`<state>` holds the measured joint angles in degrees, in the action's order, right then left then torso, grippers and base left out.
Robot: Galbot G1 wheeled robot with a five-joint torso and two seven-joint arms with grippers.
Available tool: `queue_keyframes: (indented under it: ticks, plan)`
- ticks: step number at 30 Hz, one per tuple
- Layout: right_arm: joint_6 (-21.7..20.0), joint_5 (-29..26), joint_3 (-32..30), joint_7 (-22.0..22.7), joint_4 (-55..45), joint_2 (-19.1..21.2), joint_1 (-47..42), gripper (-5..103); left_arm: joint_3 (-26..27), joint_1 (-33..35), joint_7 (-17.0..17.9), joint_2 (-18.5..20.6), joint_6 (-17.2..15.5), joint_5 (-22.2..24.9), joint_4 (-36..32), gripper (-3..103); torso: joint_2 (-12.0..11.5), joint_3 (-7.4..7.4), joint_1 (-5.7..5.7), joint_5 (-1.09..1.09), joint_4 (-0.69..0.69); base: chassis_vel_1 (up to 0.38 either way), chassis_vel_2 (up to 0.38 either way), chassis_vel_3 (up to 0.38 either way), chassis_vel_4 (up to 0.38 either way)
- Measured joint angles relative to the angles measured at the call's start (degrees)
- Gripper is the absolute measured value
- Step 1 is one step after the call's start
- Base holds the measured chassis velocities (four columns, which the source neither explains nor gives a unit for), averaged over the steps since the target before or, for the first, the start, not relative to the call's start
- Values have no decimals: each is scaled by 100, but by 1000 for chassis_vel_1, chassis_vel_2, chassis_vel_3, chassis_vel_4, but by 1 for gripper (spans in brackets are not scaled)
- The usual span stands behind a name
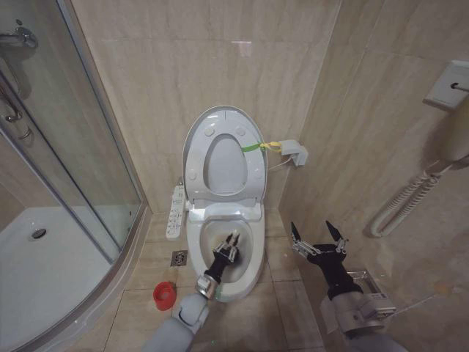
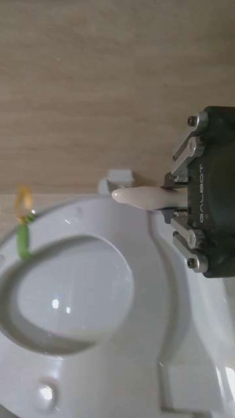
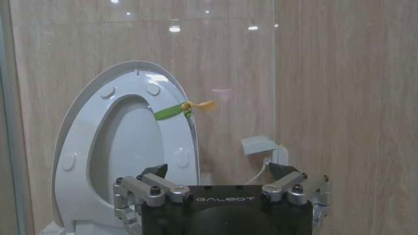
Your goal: Open the toilet lid, clean the toilet bowl with a toilet brush, close the toilet lid, and flush.
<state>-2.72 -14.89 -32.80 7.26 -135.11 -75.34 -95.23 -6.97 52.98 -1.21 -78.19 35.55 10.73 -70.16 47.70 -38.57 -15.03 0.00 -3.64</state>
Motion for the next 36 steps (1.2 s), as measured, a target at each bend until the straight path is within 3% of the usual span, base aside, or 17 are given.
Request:
queue_keyframes:
  ticks: [5,10,12,15,20,29,32,36]
  plan:
    - [0,0,0,0,0,0,0,100,-82,248,33,84,-91,-92,-611,19,0,0,0,0,0,0,0,0,0]
    - [0,0,0,0,0,0,0,100,-103,242,36,100,-130,-128,-707,19,0,0,0,0,0,0,0,0,0]
    - [0,0,0,0,0,0,0,100,-88,176,36,80,-129,-131,-593,19,0,0,0,0,-1,0,0,0,0]
    - [0,0,0,0,0,0,0,100,24,-132,36,-4,-27,-126,172,19,0,0,0,0,-1,0,0,0,0]
    - [0,0,0,0,0,0,0,100,147,-435,28,-104,95,-42,903,19,0,0,0,0,-1,0,0,0,0]
    - [0,0,0,0,0,0,0,100,175,-637,25,-173,106,141,1492,19,0,0,0,0,0,0,0,0,0]
    - [0,0,0,0,0,0,0,100,262,-805,246,-325,96,145,1914,19,0,0,0,0,0,0,0,0,0]
    - [0,0,0,0,1,0,0,100,266,-770,331,-320,58,138,1754,19,0,0,0,0,-1,0,0,0,0]
